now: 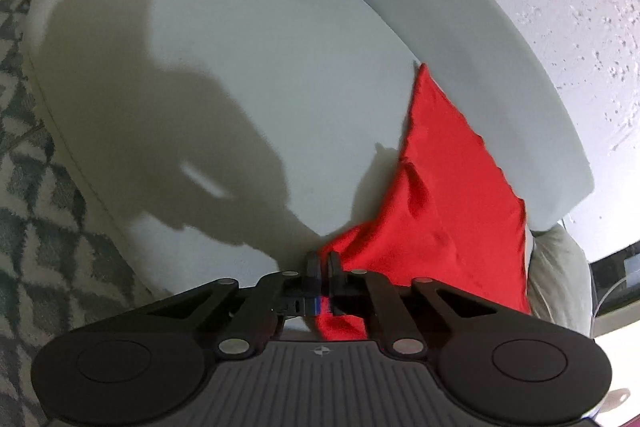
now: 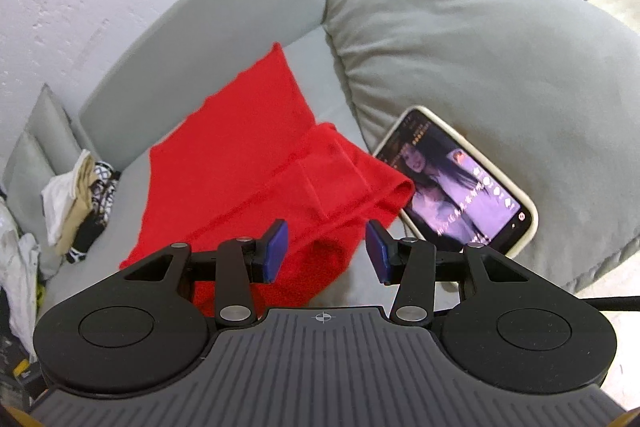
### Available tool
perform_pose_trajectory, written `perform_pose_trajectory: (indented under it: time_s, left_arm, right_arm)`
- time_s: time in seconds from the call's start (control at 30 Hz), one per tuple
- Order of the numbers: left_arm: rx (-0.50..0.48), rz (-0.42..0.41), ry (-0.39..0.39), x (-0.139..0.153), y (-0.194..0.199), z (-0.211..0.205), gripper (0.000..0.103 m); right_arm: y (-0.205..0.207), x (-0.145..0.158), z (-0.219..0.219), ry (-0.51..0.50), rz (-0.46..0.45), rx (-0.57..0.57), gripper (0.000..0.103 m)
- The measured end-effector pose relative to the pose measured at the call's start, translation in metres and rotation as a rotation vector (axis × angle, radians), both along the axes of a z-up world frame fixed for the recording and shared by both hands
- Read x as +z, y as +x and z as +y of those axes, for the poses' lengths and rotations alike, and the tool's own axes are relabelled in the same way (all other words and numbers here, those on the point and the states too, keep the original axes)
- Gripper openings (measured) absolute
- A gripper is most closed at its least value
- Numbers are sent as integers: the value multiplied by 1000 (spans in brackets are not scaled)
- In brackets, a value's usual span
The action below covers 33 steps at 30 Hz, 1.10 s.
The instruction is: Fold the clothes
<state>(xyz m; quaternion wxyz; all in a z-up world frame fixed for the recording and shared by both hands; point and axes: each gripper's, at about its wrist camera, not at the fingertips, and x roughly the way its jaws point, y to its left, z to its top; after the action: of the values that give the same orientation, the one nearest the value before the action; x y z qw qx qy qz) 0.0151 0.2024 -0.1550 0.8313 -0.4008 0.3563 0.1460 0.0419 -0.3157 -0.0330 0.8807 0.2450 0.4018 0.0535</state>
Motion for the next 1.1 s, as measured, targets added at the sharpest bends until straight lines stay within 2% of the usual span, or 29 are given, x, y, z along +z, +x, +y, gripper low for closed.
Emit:
perform_pose_trajectory:
  time_s: [0.07,0.13,0.17,0.23,0.3,0.33,0.37,0.4,0.47,0.5,0.57,0.6,0.63,0.67,0.7,0.73,0.8,0.87,0.97,1.03,1.1]
  left_arm:
    - [10,69,72,6,1,-3,4]
    - [31,196,186,12,0,-5,2]
    - [26,199,207,16,-3,-6,2]
    - [-14,136,218,25,-8,-8,2]
    - [-103,14,242,37,-8,-18,2]
    - [-175,-38,278,43,-2,-28,2]
    - [-250,-85,315,49,4,-38,3]
    - [-325,-116,336,51,13,-48,3]
    - [-401,-75,370,42,33,-61,17]
    - [-433,-48,388,36,43,-67,17]
    - [-398,111,418,18,58,-63,18]
    - [-363,146,395,18,57,-58,18]
    - [-329,163,362,22,54,-52,14]
    - [-296,180,329,25,52,-47,3]
    - [-295,145,311,30,52,-44,4]
    - [-305,94,298,35,52,-43,4]
    - [-325,-8,271,45,53,-40,4]
    - [-366,-55,241,45,71,-42,5]
    - [-434,7,267,25,111,-44,7]
    - [-417,43,250,6,140,-33,6]
    - [-386,34,222,-4,160,-24,6]
  right_arm:
    - [-1,-1,-1,-5,12,-10,53]
    - [-2,-2,-5,-9,15,-25,59]
    - [-2,-3,-7,-9,14,-31,59]
    - [1,-6,-12,-5,14,-43,58]
    - [10,-8,-11,-19,-3,-31,43]
    - [16,-9,-8,-34,-15,-14,22]
    - [23,-10,-2,-55,-26,12,13]
    - [32,-12,5,-73,-34,39,13]
    - [50,-19,21,-103,-35,100,13]
    - [59,-24,30,-129,-31,126,13]
    - [68,-34,45,-191,-13,160,13]
    - [70,-41,50,-233,17,174,12]
    - [69,-44,53,-264,47,177,8]
    - [65,-43,52,-275,66,173,8]
    - [61,-39,50,-281,101,164,9]
    - [58,-35,48,-284,129,153,15]
    - [53,-21,47,-272,87,152,18]
    - [56,-9,53,-232,23,177,18]
    - [68,-5,72,-132,-24,256,17]
    - [76,-10,86,-139,-20,286,17]
    - [79,-17,95,-141,-2,302,17]
